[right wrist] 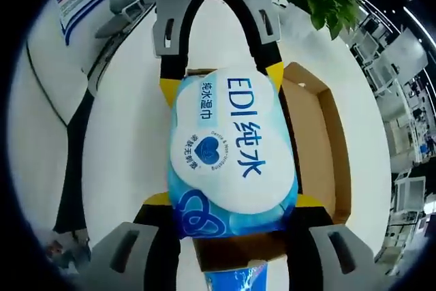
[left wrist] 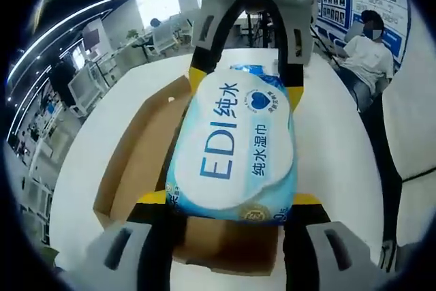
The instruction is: Operate the shoe box by opening the lid, removing the specified soft item, and placing it in the target area until the item is outside and the box remains undamaged.
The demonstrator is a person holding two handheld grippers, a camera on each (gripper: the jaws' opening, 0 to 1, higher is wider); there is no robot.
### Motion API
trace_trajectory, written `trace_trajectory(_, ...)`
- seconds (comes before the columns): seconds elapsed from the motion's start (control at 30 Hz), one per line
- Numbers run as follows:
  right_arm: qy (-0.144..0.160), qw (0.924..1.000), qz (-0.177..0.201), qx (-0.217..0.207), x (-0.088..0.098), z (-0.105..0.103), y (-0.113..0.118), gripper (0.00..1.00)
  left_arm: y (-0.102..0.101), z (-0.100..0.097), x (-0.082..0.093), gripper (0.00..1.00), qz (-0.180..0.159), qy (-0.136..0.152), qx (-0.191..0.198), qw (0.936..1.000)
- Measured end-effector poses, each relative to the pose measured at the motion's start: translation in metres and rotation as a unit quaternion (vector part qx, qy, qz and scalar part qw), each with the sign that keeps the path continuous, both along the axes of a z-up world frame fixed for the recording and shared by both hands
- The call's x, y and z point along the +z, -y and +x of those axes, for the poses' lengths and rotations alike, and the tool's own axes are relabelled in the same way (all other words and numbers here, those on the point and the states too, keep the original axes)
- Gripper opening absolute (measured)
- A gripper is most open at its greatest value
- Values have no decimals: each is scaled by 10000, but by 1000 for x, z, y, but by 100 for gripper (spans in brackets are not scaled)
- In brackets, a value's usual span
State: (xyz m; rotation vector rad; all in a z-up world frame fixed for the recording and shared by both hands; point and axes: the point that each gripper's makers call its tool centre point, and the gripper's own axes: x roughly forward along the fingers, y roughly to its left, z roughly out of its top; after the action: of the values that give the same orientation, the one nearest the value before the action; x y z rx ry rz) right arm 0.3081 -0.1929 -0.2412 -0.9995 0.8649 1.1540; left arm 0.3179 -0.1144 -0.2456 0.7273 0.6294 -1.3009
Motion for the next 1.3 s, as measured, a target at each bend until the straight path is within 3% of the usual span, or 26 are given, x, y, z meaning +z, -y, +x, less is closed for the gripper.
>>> trace_trajectory(0.47, 40, 9990, 250, -375, 5, -40, 20, 60, 22, -35, 9, 64, 169, 81, -361, 9992)
trace_trajectory(0.93, 81, 9988, 478, -29, 16, -49, 40, 60, 41, -48, 21, 64, 305, 114, -35, 9995)
trace_trajectory(1.3, 39, 9987, 498, 91, 12, -70, 62, 60, 63, -70, 13, 64, 371, 58, 84, 9993)
